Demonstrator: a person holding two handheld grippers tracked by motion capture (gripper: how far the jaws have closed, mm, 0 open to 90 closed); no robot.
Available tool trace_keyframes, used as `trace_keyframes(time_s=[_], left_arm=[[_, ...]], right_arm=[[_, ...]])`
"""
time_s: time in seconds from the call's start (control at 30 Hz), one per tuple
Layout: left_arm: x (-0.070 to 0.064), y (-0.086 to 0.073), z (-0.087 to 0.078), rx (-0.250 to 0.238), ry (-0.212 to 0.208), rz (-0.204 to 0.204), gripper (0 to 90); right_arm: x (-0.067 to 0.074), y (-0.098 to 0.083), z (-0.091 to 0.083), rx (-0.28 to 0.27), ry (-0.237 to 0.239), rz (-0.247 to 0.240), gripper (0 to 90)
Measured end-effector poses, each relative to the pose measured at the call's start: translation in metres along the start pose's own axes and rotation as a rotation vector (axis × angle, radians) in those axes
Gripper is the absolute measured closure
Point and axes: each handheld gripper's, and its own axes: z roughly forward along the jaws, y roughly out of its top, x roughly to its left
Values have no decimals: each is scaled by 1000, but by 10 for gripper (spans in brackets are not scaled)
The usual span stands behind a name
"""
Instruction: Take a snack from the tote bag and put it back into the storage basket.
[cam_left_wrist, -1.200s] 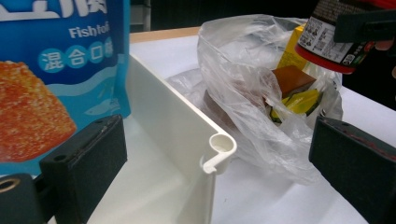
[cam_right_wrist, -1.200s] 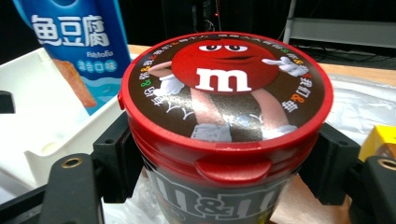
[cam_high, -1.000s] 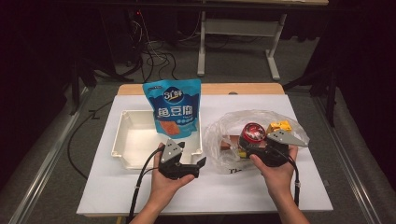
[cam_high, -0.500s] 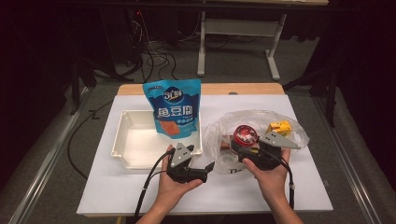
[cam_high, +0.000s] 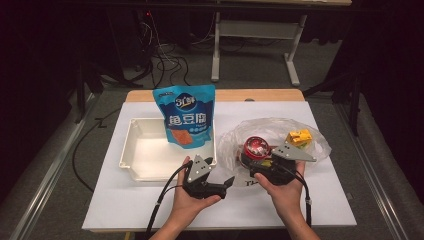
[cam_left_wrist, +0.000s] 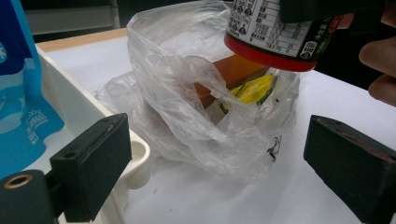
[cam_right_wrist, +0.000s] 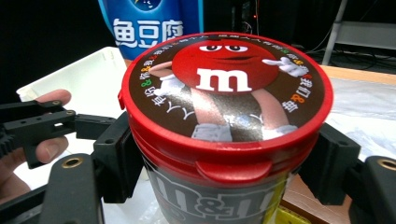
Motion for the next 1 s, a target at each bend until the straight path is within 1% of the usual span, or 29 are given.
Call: trace_keyframes(time_s=[0.47,0.6,0.8,1.0], left_arm=[[-7,0,1,-11,-19,25,94],[-10,1,1,-16,-28,42,95],[-14,2,2,-24,-44,53,101],[-15,3,0,-36,-44,73,129]], right_arm=[[14,1,1,-2,49,-8,258],[20,0,2,3,62,-17,258],[27,0,4,9,78,-25,258],[34,-3,7,27,97,-29,258]])
